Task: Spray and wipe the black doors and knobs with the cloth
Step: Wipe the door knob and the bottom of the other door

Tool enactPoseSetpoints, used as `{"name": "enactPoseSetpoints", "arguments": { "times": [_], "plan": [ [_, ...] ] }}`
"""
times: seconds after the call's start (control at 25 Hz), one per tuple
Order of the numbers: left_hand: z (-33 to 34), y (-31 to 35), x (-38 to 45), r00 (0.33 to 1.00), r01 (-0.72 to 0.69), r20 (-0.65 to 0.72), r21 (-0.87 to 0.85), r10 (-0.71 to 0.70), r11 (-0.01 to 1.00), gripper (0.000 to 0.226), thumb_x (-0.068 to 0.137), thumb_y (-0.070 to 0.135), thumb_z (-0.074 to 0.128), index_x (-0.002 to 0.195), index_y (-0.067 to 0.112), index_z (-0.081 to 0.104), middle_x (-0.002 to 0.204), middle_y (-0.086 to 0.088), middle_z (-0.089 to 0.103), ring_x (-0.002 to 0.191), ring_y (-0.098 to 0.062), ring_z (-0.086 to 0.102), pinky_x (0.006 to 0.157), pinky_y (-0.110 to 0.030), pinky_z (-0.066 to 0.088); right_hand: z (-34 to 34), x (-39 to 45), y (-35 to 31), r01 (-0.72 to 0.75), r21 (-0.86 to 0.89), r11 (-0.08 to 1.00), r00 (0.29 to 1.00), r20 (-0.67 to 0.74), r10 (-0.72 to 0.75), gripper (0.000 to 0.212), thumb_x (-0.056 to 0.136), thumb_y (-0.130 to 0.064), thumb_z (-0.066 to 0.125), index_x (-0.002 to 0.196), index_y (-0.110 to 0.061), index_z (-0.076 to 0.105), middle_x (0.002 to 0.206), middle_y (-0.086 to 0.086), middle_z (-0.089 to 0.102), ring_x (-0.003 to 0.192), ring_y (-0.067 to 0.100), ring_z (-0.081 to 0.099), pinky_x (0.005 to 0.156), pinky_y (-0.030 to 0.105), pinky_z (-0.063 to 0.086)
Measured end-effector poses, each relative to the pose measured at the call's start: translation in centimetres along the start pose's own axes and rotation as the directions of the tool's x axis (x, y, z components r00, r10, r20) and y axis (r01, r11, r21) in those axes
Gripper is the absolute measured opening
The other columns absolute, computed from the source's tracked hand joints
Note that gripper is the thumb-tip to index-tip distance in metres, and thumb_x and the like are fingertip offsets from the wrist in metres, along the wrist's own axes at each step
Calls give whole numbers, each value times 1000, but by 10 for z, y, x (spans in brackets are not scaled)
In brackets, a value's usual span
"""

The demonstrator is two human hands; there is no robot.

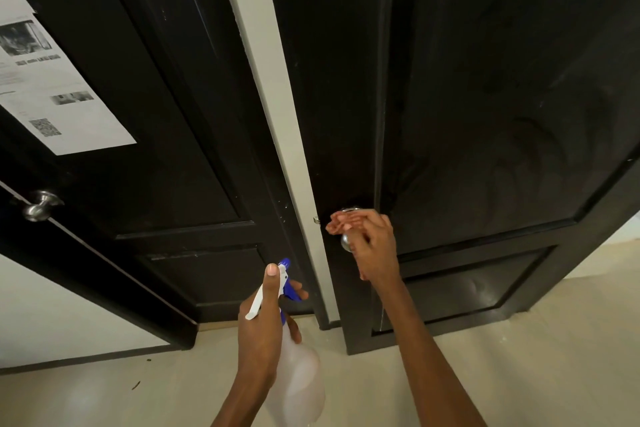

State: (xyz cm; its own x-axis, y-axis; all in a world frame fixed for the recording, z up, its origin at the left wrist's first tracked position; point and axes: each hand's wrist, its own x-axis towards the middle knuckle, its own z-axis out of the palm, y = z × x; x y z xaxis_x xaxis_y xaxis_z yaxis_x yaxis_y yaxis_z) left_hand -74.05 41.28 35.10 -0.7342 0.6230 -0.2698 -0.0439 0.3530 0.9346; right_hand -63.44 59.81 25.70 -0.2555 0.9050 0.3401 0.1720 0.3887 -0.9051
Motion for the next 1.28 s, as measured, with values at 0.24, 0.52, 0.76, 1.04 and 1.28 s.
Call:
{"name": "enactPoseSetpoints", "arguments": {
  "times": [0.24, 0.52, 0.76, 1.04, 1.28],
  "plan": [
    [4, 14, 0, 1000, -15, -1, -60, 15, 998, 64, 77, 71, 35, 87, 19, 70, 89, -8, 74, 77, -31, 67, 66, -43, 58, 15, -3, 1, 391, -534, 750, 918, 162, -363, 37, 93, -38, 54, 113, -15, 74, 120, 0, 68, 123, 19, 51, 110, 44, 43],
    [-8, 11, -3, 1000, 15, -7, -98, -16, 995, 61, 78, 69, 35, 88, 19, 68, 86, -7, 73, 67, -28, 64, 55, -33, 52, 45, -28, -11, -274, 847, 456, 771, -90, 631, 48, 110, -44, 37, 152, -22, 42, 142, 11, 55, 121, 23, 61, 90, 29, 51],
    [-14, 10, -7, 1000, 7, -18, -89, -9, 996, 58, 79, 69, 34, 90, 22, 67, 84, -5, 74, 58, -27, 62, 50, -31, 52, 61, -37, -40, -198, 968, -156, 671, 250, 698, 48, 111, -40, 31, 134, -11, 60, 117, 19, 72, 101, 32, 72, 77, 41, 61],
    [-18, 10, -6, 1000, -8, -25, -99, 5, 995, 66, 79, 71, 33, 93, 17, 69, 79, 0, 75, 53, -22, 61, 51, -31, 53, 56, -65, -55, -262, 956, -131, 682, 279, 675, 37, 109, -31, 41, 123, -8, 66, 107, 16, 72, 90, 30, 73, 73, 38, 63],
    [-27, 2, -3, 997, 34, -58, -139, -42, 990, 66, 74, 76, 36, 95, 22, 68, 92, -8, 75, 78, -37, 66, 69, -44, 56, 11, -93, -60, -307, 887, 345, 661, -62, 747, 45, 101, -49, 52, 141, -27, 57, 132, 11, 64, 118, 33, 63, 93, 48, 54]
  ]
}}
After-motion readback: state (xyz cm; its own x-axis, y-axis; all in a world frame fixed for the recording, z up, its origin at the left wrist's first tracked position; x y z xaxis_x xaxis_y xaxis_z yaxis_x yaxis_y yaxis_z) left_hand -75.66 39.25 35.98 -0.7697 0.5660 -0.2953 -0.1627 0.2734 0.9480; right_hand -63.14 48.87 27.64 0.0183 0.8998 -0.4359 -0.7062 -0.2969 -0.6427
